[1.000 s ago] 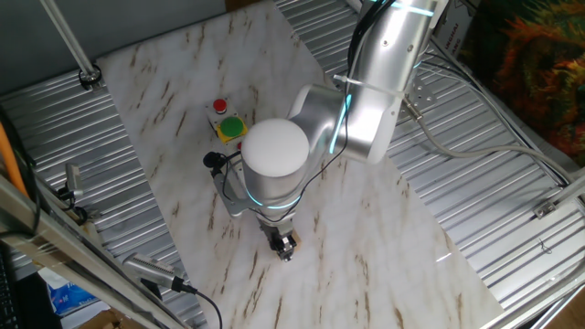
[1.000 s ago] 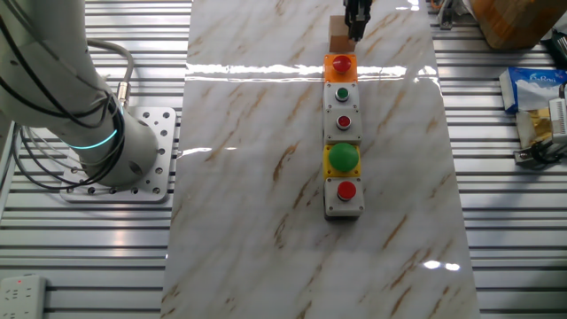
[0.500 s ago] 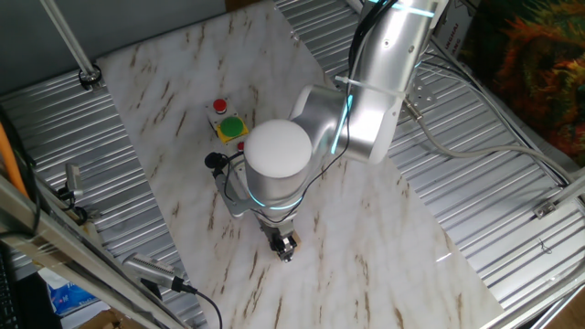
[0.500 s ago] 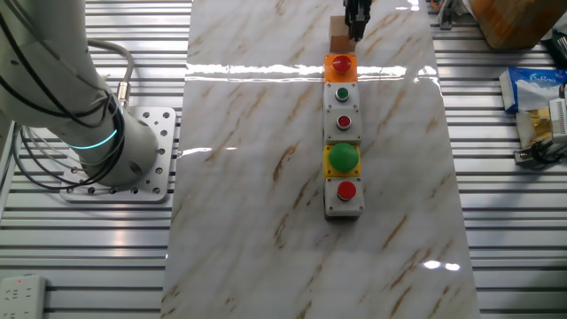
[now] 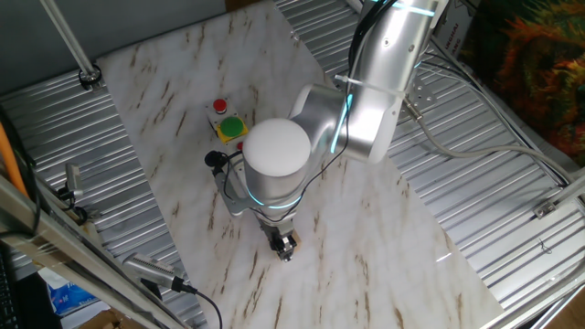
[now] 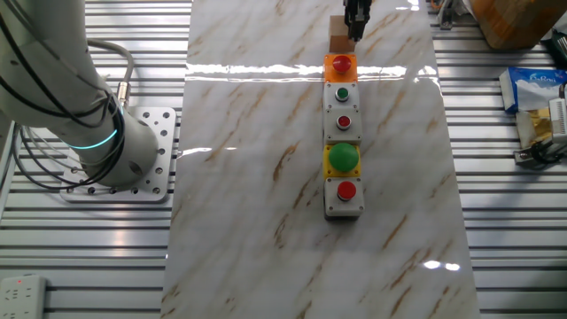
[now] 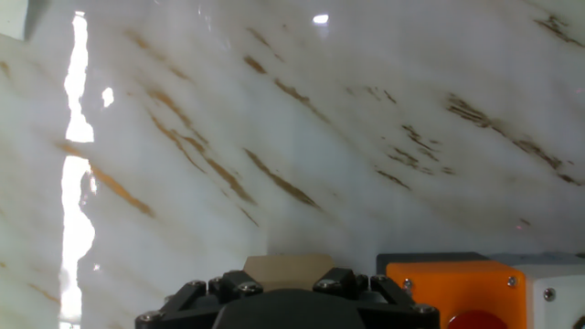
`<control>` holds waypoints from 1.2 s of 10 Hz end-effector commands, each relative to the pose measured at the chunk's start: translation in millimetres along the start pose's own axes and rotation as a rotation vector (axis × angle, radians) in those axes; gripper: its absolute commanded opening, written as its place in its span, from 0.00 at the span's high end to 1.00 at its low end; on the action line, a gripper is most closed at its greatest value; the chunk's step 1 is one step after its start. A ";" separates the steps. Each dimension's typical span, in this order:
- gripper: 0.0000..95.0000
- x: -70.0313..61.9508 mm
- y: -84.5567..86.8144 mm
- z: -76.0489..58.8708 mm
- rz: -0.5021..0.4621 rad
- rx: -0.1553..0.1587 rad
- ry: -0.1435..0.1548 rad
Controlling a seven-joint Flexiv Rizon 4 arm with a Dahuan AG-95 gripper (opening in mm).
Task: Pick up the small block on the left and move it to the right
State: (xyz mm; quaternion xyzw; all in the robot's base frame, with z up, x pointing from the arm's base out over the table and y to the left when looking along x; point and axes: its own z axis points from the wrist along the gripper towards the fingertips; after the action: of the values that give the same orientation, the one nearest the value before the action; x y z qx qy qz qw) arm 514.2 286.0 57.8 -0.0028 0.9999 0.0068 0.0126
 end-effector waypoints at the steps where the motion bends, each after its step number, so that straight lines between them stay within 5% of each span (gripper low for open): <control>1: 0.60 0.1 -0.1 -0.8 0.000 -0.001 -0.002; 7: 0.60 0.1 -0.1 -0.8 0.002 -0.006 -0.003; 8: 0.40 0.1 -0.1 -0.8 0.000 -0.010 -0.003; 12: 0.40 0.1 -0.1 -0.8 -0.001 -0.010 -0.003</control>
State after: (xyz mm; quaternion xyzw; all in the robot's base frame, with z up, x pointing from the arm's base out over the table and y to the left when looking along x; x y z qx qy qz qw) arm 513.9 286.1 58.8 -0.0034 0.9998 0.0121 0.0138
